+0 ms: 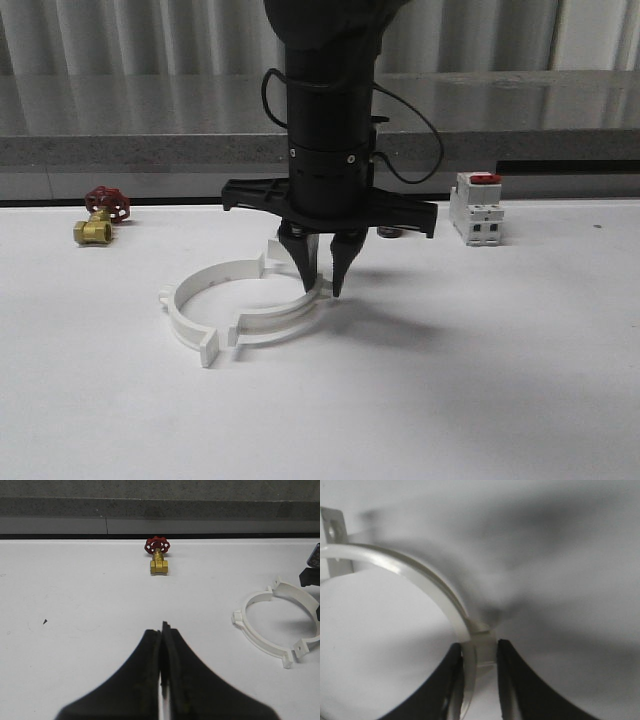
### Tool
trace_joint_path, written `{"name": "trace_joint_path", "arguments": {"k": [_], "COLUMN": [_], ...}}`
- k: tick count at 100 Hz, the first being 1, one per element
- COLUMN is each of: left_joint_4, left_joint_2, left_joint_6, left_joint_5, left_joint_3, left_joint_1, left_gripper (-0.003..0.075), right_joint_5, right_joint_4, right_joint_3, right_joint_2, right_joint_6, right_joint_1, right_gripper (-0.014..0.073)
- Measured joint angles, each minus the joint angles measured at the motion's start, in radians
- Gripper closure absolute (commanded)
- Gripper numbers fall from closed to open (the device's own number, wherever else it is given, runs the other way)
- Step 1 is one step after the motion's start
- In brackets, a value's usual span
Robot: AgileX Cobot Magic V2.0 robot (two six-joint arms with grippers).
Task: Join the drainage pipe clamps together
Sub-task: 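Push the held half-clamp against the other half to join the ends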
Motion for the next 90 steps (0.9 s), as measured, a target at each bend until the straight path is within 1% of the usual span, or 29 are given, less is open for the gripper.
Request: {"name": "trace_joint_path", "arguments": {"k": [78, 90], "left_joint_4": [0.0, 0.0], "left_joint_2": [0.0, 0.0], "left_joint_6": [0.0, 0.0], "left_joint_5": [0.0, 0.0], "left_joint_3": [0.0, 0.0], "left_joint_1": [0.0, 0.0], "left_gripper": [0.0741, 0.0741], "right_joint_5": [-0.002, -0.002], "right_joint_4": [0.002, 0.012], "right_joint_3": [0.0, -0.002], "right_joint_2": [0.023, 0.025], "right_joint_6": [0.008, 0.008], "right_joint_1": [0.008, 0.008], "right_gripper": [0.0541, 0.0512]}}
